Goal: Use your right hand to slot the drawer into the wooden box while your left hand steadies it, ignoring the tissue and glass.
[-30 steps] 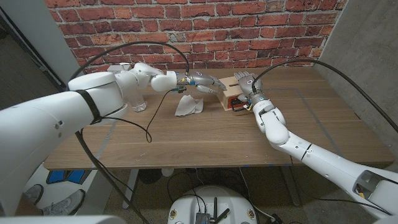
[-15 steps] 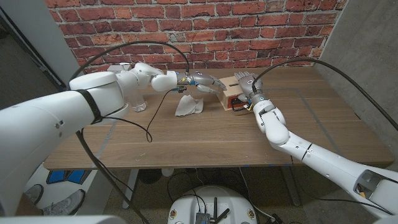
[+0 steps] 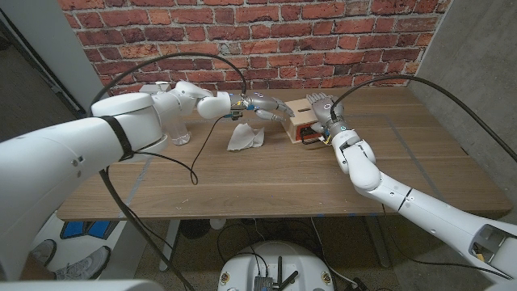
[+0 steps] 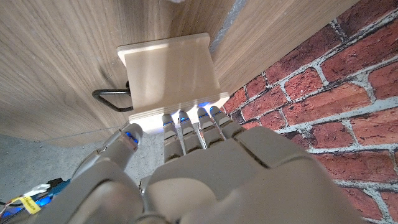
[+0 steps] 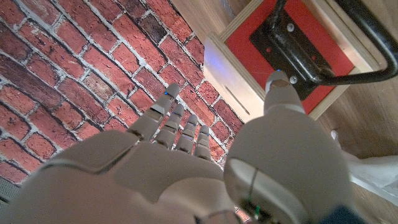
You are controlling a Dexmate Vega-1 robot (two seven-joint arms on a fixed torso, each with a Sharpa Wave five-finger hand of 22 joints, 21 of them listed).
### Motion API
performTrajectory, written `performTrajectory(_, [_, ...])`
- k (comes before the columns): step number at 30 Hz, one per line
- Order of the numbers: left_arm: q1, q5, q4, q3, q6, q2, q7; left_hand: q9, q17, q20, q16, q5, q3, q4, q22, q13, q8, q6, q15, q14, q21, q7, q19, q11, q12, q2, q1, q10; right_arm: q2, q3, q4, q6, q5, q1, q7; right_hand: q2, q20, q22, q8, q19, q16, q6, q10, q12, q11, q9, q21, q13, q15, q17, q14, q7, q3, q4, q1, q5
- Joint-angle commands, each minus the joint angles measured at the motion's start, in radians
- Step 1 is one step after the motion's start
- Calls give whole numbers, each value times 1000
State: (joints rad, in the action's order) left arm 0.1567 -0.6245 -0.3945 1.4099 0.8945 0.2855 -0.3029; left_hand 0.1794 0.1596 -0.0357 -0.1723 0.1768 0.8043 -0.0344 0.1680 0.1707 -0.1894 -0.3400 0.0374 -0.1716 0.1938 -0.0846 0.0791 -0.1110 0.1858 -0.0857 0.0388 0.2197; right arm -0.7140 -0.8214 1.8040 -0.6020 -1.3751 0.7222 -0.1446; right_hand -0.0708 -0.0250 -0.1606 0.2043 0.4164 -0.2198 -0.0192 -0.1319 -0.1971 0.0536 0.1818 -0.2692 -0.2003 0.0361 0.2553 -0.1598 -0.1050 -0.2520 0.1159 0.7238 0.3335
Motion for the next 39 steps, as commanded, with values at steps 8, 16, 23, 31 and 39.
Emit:
performTrajectory(8, [-8,6,-26,-18,14,14,-18,4,2,-120,1,-1,6,1,2,3,-6,0,103,-5,-3,4,9,1,-3,-71,-7,4,-49,68,122,-2,-30,86,-80,7,0,-3,3,7,-4,-13,-11,-1,0,3,10,-1,-2,2,-9,-3,0,-2,-17,8])
performTrajectory(16, [-33,3,-85,-63,15,47,-16,4,2,-120,2,-2,7,4,2,3,-4,3,103,-4,-3,3,10,-3,-5,-71,-5,-2,-54,106,160,-2,-23,121,-95,13,0,-4,2,11,-5,-13,-12,-1,1,3,15,-2,-2,4,-8,-2,4,-9,-32,8])
performTrajectory(23, [-83,0,-225,-137,-26,117,23,4,2,-118,2,-2,8,5,2,3,-4,3,103,-2,-1,3,13,-4,-5,-71,-5,-2,-56,134,186,-1,-12,147,-92,15,0,-4,2,13,-5,-16,-12,0,-1,3,19,-2,-3,4,-8,-1,7,-15,-43,7])
performTrajectory(31, [-181,1,-454,-259,-137,221,107,4,3,-119,2,-2,8,4,2,3,-5,2,103,-2,-1,3,16,-2,-5,-72,-6,-2,-47,165,198,-10,23,167,-75,19,1,-4,2,14,-7,-18,-15,-1,0,3,24,-2,-1,6,-8,-3,11,-21,-56,6])
performTrajectory(39, [-259,7,-565,-364,-199,272,145,4,3,-119,1,-2,8,4,2,3,-5,3,103,-1,-1,3,18,-2,-5,-72,-6,-3,-57,197,217,1,87,179,-42,25,-1,-4,2,20,-9,-22,-20,-3,1,3,29,-2,3,7,-11,-4,14,-29,-72,5])
